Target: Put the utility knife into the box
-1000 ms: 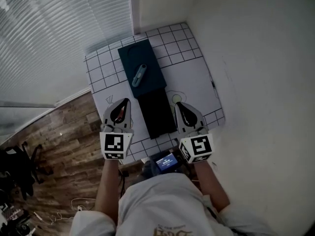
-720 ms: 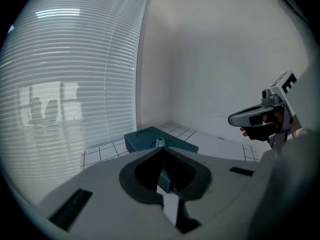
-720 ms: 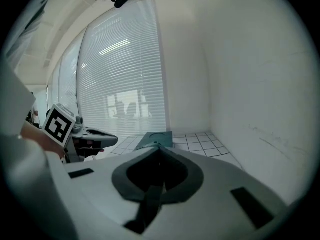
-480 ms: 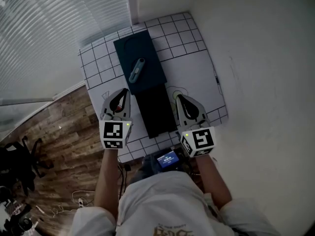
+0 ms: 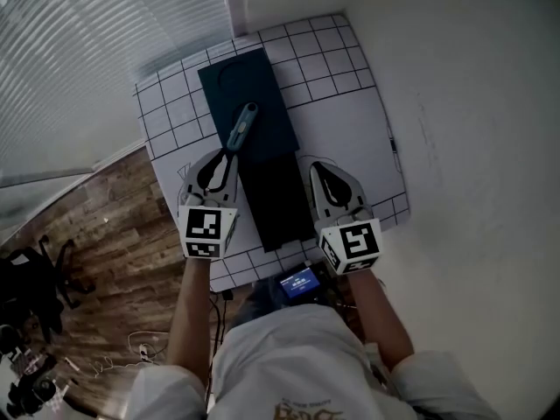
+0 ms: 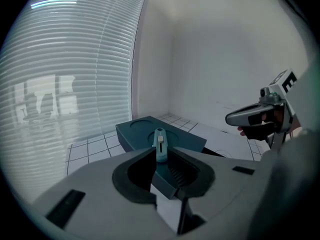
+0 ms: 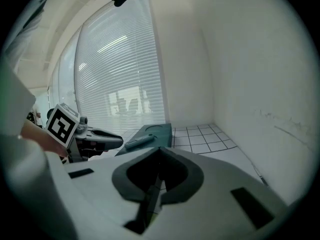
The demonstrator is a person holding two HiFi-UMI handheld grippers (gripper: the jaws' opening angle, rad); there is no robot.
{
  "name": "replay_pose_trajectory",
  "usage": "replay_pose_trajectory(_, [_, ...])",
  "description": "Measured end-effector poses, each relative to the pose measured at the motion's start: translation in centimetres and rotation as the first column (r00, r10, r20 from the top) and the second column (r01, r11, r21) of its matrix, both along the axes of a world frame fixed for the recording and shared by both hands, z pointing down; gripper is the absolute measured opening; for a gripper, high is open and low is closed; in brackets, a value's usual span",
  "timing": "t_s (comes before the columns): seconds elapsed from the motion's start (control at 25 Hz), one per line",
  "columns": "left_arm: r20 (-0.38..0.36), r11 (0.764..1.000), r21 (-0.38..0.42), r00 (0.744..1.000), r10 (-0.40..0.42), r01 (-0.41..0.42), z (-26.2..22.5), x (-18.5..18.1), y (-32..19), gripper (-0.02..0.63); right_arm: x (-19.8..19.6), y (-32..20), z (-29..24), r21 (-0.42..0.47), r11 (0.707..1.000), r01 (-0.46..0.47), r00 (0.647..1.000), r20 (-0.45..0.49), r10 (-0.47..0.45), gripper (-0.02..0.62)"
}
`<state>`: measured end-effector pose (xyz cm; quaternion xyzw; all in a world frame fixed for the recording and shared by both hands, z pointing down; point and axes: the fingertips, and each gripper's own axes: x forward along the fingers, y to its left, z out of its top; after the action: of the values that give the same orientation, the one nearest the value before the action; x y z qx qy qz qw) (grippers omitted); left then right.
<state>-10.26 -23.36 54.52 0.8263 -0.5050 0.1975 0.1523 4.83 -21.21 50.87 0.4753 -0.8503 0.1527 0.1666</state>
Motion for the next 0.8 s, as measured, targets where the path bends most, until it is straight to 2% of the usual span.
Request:
replay_pose_trajectory(0.4, [-0.024, 0.999, -0.033, 1.000, 0.007, -0.008, 1.3, 0.8, -1.4, 0.191, 0.6, -2.1, 1.3, -0.017, 1.000, 0.007, 1.000, 0.007, -0.007, 0.006])
replay_pose_trajectory(0.8, [-0.025, 0.998, -0.047, 0.999, 0.028, -0.029, 1.8, 1.4, -3.5, 0.210, 1.0, -3.2, 2.2, -0.042, 0.999, 0.002, 1.000, 0.003, -0.002, 0.006])
